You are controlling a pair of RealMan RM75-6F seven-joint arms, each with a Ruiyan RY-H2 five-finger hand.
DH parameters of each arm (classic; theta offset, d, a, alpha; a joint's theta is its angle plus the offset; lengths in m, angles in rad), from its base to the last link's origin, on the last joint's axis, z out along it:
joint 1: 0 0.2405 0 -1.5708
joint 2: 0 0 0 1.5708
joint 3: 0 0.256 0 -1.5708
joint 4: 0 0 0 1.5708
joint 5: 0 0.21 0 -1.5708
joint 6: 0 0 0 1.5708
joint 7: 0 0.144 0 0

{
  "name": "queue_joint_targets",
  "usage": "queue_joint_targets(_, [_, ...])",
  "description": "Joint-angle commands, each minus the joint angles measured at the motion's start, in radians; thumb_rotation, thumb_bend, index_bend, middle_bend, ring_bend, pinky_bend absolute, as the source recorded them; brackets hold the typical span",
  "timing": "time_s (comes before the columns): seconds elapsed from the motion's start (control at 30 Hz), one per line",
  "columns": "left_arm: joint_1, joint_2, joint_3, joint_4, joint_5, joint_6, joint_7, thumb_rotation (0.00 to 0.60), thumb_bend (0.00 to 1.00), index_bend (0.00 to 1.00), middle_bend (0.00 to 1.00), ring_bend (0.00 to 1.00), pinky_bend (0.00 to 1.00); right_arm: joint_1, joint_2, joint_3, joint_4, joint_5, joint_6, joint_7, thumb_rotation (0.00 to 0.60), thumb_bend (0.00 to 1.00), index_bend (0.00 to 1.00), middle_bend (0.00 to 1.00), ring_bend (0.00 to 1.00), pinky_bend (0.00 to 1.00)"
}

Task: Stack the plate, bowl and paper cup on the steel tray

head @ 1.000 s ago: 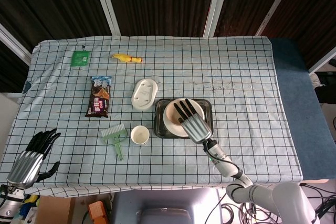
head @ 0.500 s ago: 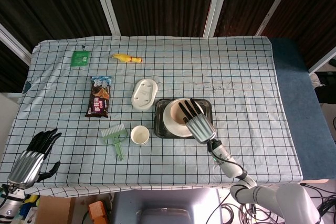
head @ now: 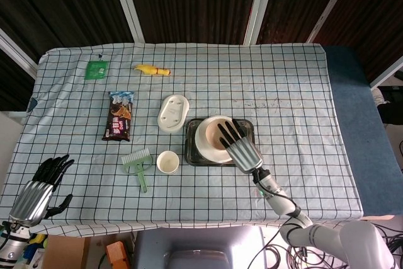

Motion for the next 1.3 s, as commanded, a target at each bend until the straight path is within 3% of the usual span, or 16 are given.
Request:
queue_joint_targets(0.03, [0.001,-0.001,0.002,0.000,0.006,0.003,0.001,0.600,0.37,0.00,0.00,0.00,0.05,-0.034,0.072,-0.014,-0.108,-0.005,0.027,0.028,0.600,0.20,0.25,0.04,0.00,0.00])
queue_joint_targets(0.2, [-0.003,-0.018,0.005,0.020,0.045,0.027,-0.011,0.600,0.37,0.00,0.00,0.00,0.05,-0.116,0.190,-0.039,-0.252,-0.058,0.181,0.037,0.600,0.20,0.22,0.02,0.00,0.00])
queue_joint_targets(0.37, [-0.021,-0.077,0.011,0.077,0.109,0.054,-0.047,0.600,0.39,0.00,0.00,0.00,0.05,-0.256,0.372,-0.089,-0.430,-0.087,0.356,0.042,0.600,0.20,0.19,0.00,0.00,0.00])
queue_joint_targets(0.53, [-0.048,-0.191,-0.006,0.144,0.132,0.060,-0.075,0.600,0.40,0.08,0.00,0.00,0.05,-0.378,0.476,-0.124,-0.459,-0.078,0.473,0.114,0.600,0.20,0.19,0.00,0.00,0.00])
queue_joint_targets(0.83, [-0.132,-0.374,-0.060,0.181,0.095,-0.021,-0.075,0.600,0.39,0.30,0.03,0.00,0.04,-0.484,0.576,-0.127,-0.440,0.004,0.470,0.276,0.600,0.20,0.19,0.00,0.00,0.00])
queue_joint_targets(0.97, [-0.175,-0.427,-0.073,0.165,0.055,-0.111,-0.021,0.600,0.40,0.31,0.03,0.00,0.04,-0.491,0.590,-0.096,-0.428,0.026,0.456,0.319,0.600,0.20,0.19,0.00,0.00,0.00])
queue_joint_targets(1.3, [-0.226,-0.526,-0.101,0.181,0.014,-0.155,0.053,0.600,0.40,0.31,0.03,0.00,0.03,-0.502,0.601,-0.057,-0.393,0.058,0.402,0.371,0.600,0.20,0.19,0.00,0.00,0.00])
